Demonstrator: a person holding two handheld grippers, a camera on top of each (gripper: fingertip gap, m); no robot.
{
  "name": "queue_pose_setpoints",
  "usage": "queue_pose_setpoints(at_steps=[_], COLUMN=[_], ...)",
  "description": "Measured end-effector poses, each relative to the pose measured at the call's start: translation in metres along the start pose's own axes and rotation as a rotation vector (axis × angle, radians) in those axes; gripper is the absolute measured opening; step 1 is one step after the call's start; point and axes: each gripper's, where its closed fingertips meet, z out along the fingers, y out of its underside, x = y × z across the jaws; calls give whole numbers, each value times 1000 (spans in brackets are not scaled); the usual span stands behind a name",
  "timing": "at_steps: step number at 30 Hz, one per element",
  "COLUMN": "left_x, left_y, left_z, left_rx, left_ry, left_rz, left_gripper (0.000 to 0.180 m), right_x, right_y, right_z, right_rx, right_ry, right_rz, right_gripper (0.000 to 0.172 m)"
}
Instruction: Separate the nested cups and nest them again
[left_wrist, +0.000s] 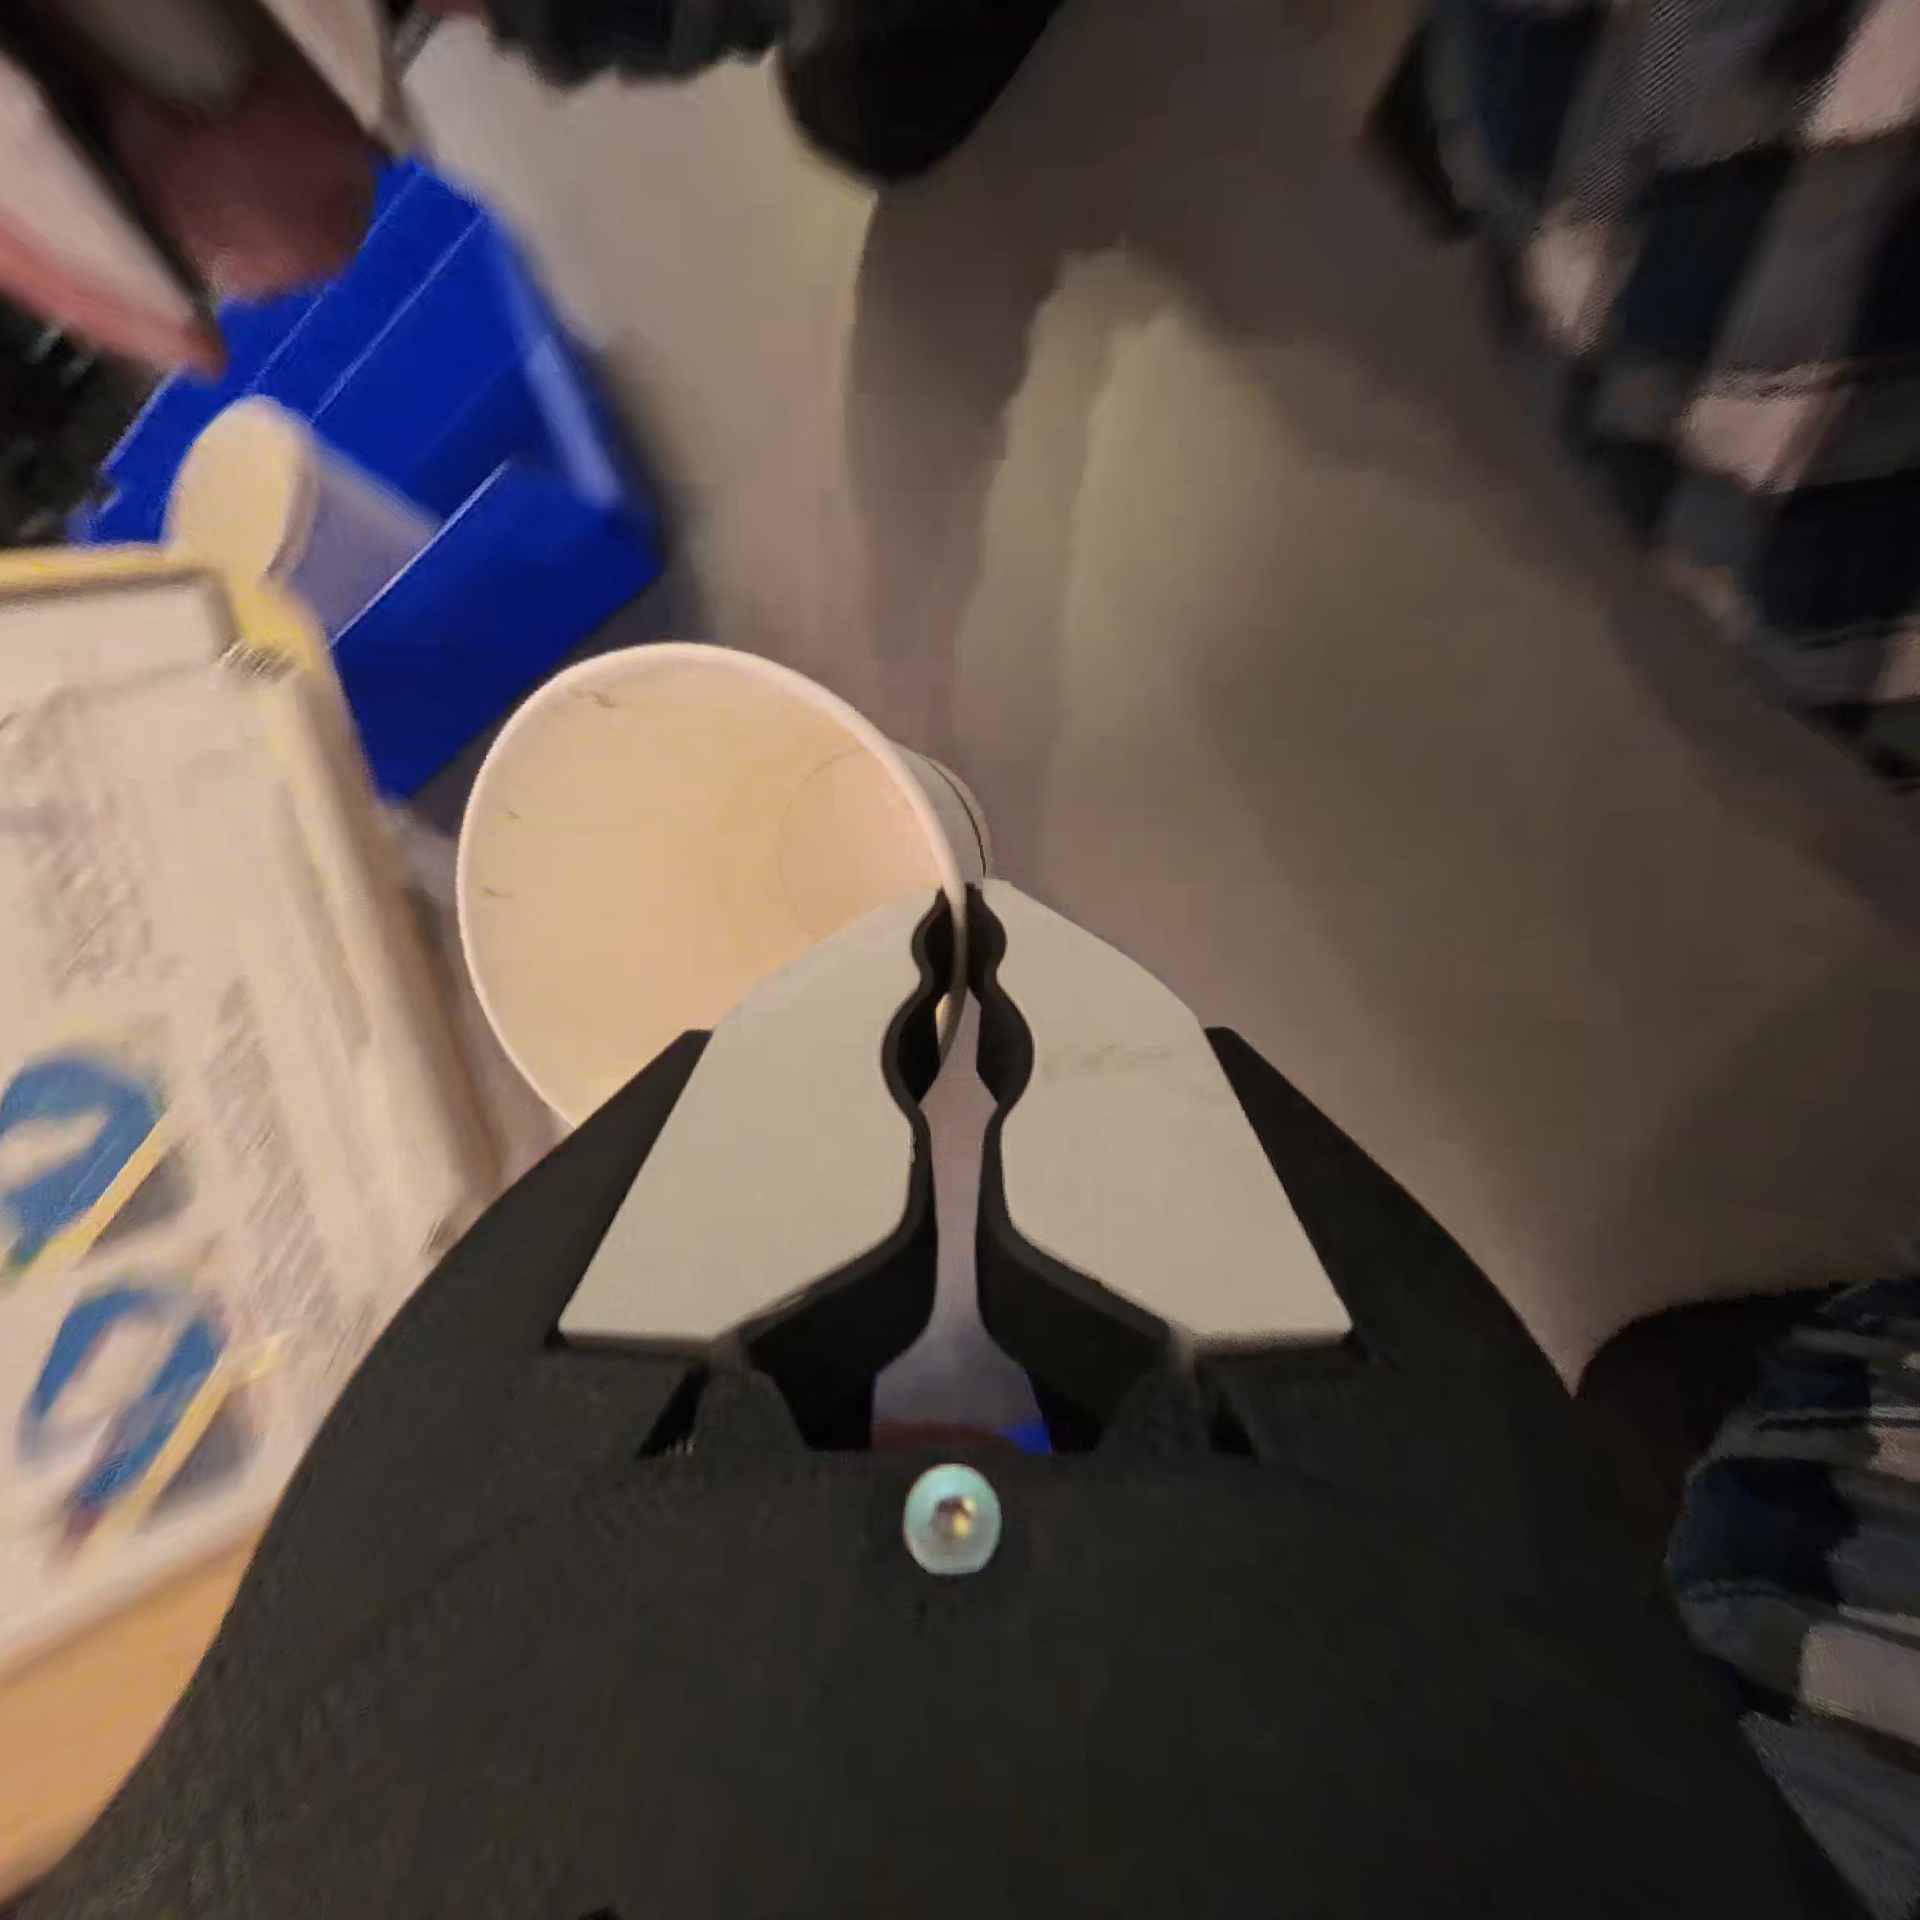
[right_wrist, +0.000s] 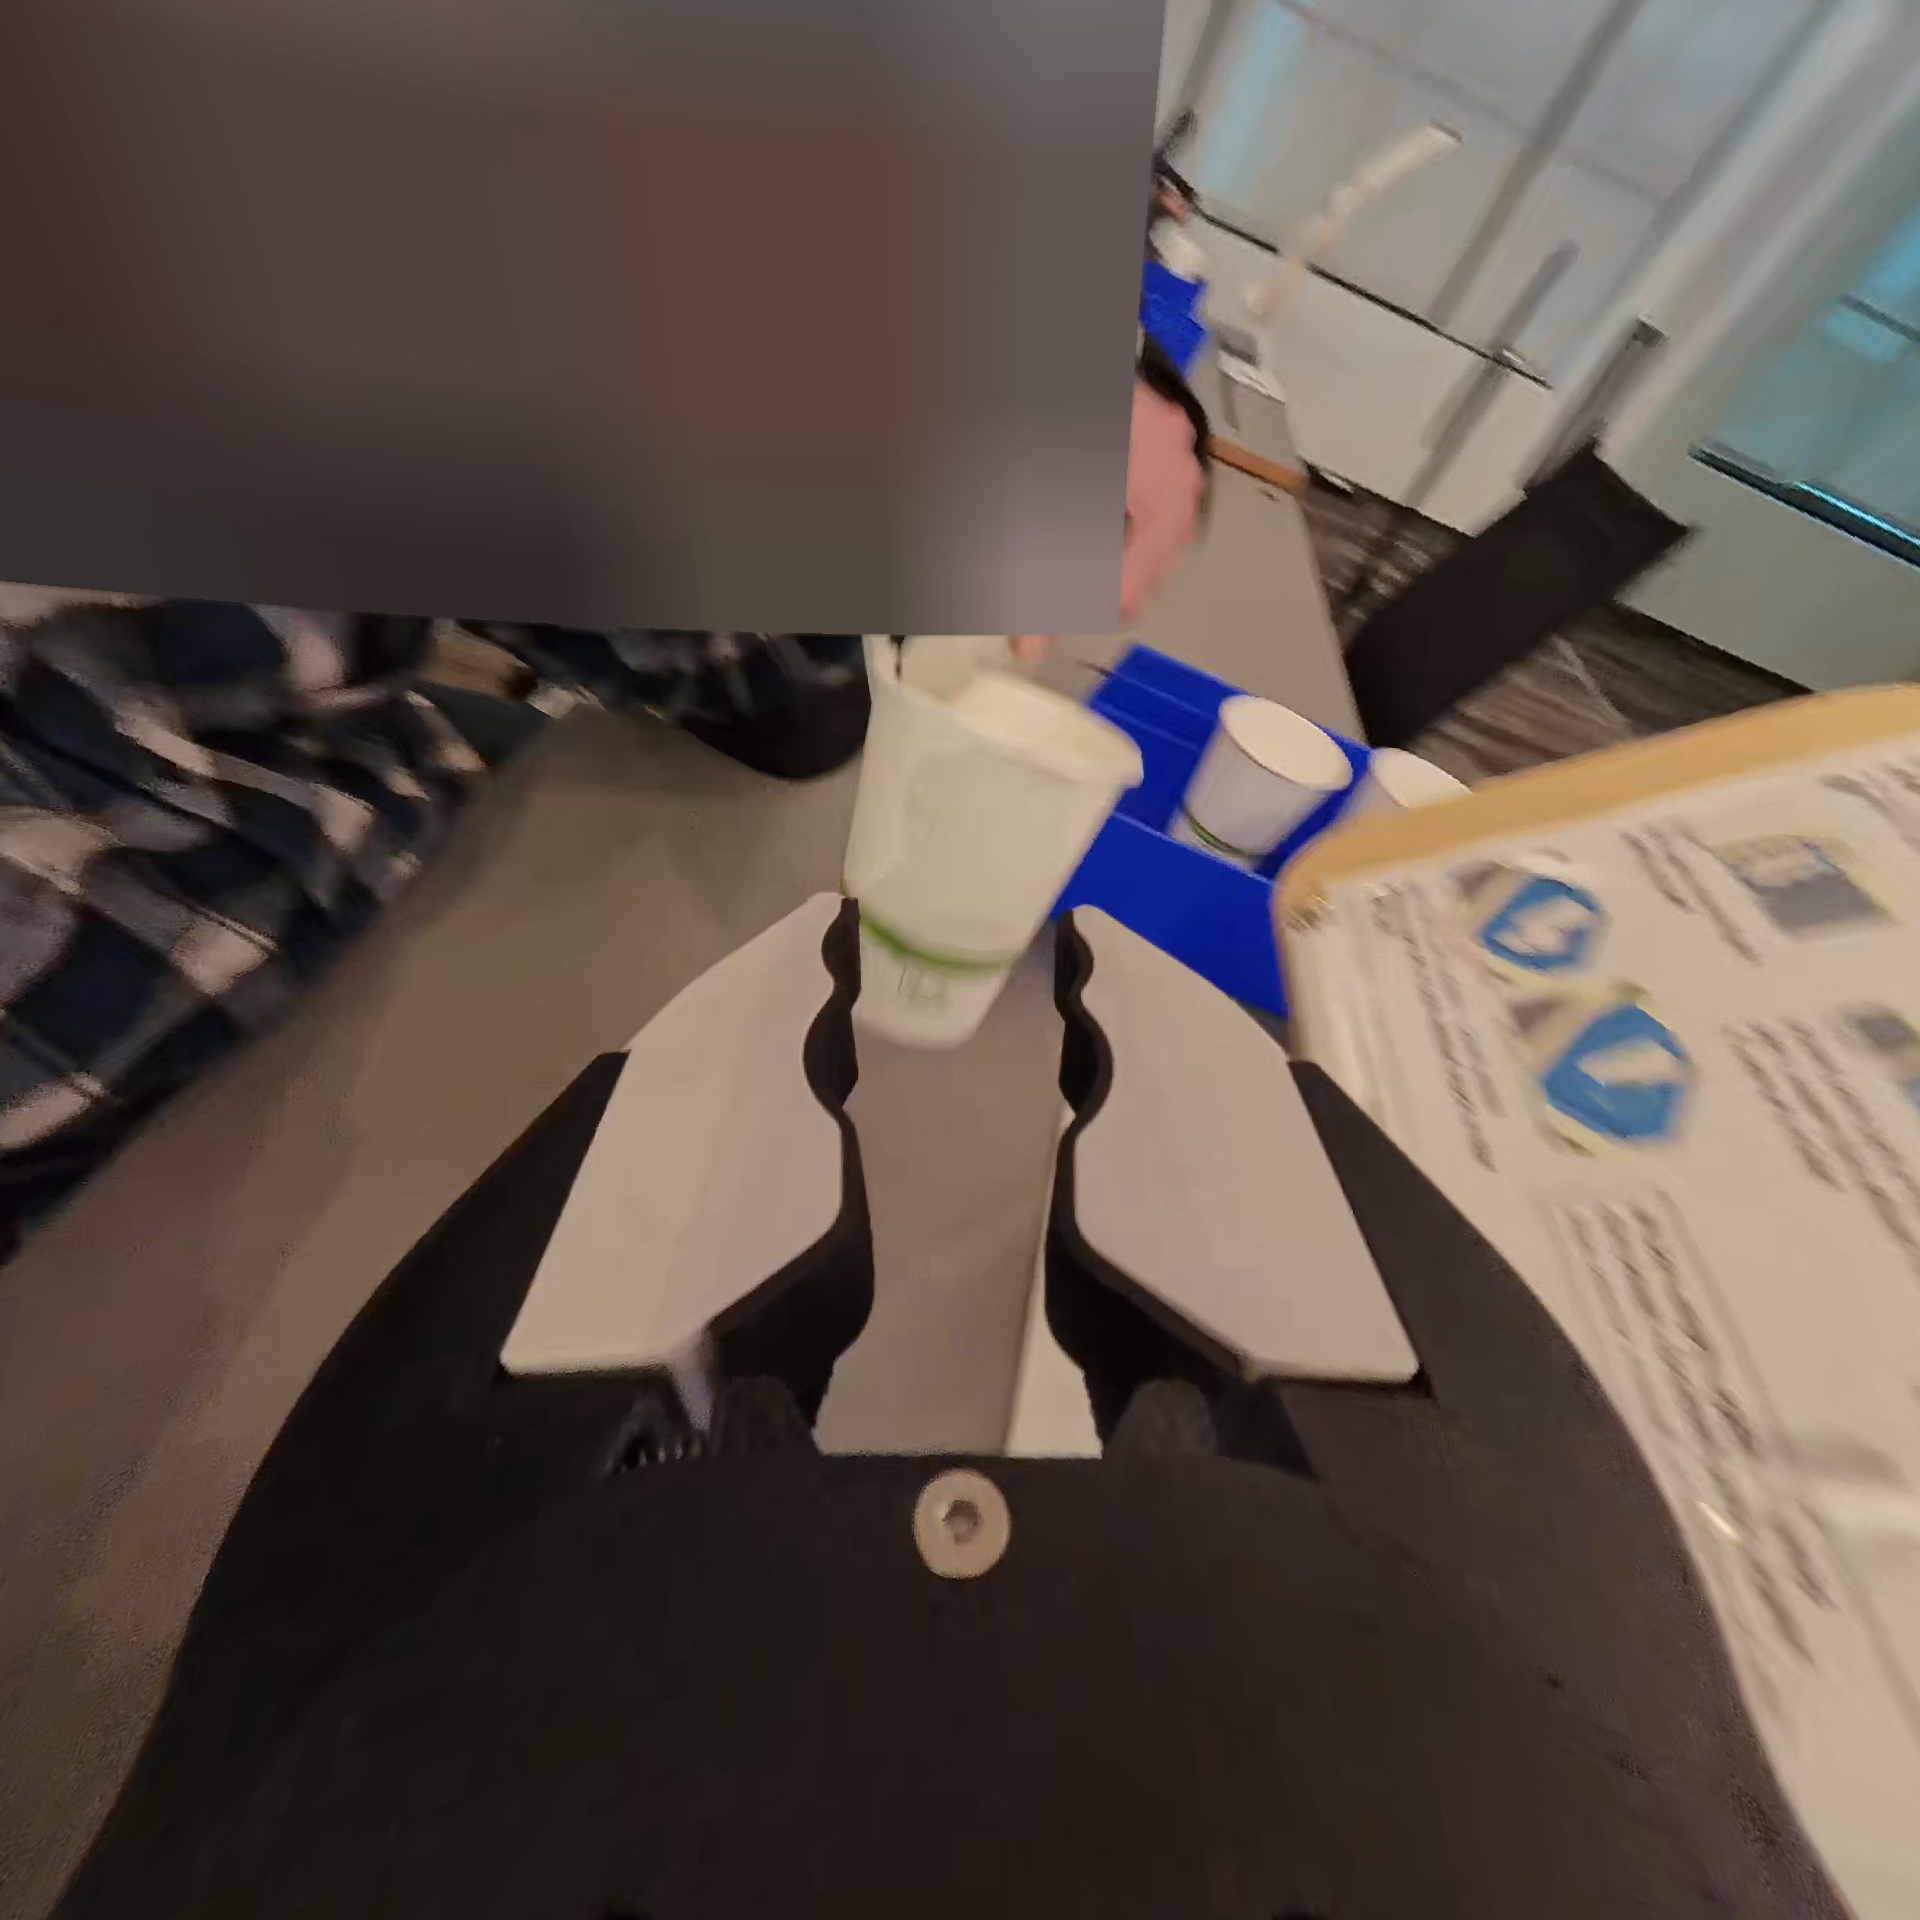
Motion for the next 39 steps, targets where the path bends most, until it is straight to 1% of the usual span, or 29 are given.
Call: queue_pose_setpoints(at_steps=[3,6,9,13,16,18,20,23,25,26,29,30,31,33,35,36,37,39], left_x=[14,27,38,47,53,58,59,62,59,54,35,28,22,6,-14,-23,-27,-39], left_y=[-21,-36,-49,-59,-60,-62,-66,-65,-66,-68,-68,-66,-63,-65,-61,-60,-59,-56], left_z=[35,57,65,70,72,75,76,77,75,73,66,64,61,52,45,39,31,16], left_rx=[139,237,319,389,416,432,469,470,486,506,515,504,494,498,472,474,486,505], left_ry=[195,339,440,531,598,641,668,696,672,647,523,472,424,312,166,106,86,-6], left_rz=[22,24,23,9,-2,-8,-16,-24,-27,-39,-72,-74,-76,-101,-102,-105,-111,-117], left_gripper=[2,2,2,2,2,2,2,2,3,9,41,48,51,76,82,80,75,74], right_x=[-23,-43,-68,-107,-127,-137,-147,-149,-148,-147,-137,-131,-123,-107,-93,-85,-76,-62], right_y=[0,16,24,35,47,45,41,46,44,43,35,32,27,25,26,27,29,25], right_z=[25,49,62,65,68,69,71,74,71,70,63,59,54,45,35,31,26,12], right_rx=[64,4,-28,-95,-156,-124,-90,-99,-79,-71,-43,-30,-16,-34,-74,-102,-134,-157], right_ry=[-138,-224,-345,-550,-653,-704,-746,-757,-764,-761,-714,-684,-649,-569,-491,-439,-387,-296], right_rz=[21,2,-10,-15,-13,-12,-27,-53,-51,-56,-75,-79,-80,-100,-118,-130,-150,-172], right_gripper=[43,50,51,40,31,24,14,10,9,7,6,6,6,6,6,6,6,6])
